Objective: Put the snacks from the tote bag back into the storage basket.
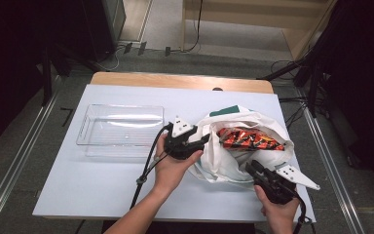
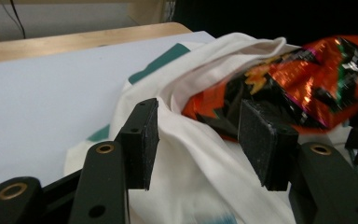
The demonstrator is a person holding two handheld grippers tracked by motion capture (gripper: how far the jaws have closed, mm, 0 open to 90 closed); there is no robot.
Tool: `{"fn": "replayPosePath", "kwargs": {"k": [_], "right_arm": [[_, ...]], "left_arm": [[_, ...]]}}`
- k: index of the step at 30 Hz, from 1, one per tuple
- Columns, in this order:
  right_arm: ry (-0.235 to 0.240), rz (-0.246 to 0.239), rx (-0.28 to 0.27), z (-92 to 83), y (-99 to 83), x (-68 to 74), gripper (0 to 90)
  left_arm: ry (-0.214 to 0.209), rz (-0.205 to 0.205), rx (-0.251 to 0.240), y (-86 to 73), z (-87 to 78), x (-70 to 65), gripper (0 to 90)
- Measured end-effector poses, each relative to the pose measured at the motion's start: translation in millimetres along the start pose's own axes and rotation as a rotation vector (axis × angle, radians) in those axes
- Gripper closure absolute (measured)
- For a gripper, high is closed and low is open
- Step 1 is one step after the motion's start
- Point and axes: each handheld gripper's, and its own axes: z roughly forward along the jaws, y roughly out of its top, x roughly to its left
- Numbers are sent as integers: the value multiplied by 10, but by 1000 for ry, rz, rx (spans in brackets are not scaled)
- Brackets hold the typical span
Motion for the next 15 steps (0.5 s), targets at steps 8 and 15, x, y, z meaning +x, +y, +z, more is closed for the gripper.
{"fn": "replayPosePath", "kwargs": {"k": [8,15], "right_arm": [[-143,15,-42,-184,63,-150,468],[-173,40,-70,-76,169,-280,334]], "left_arm": [[17,1,36,-354,72,-52,713],[18,0,58,-446,198,-90,805]]}}
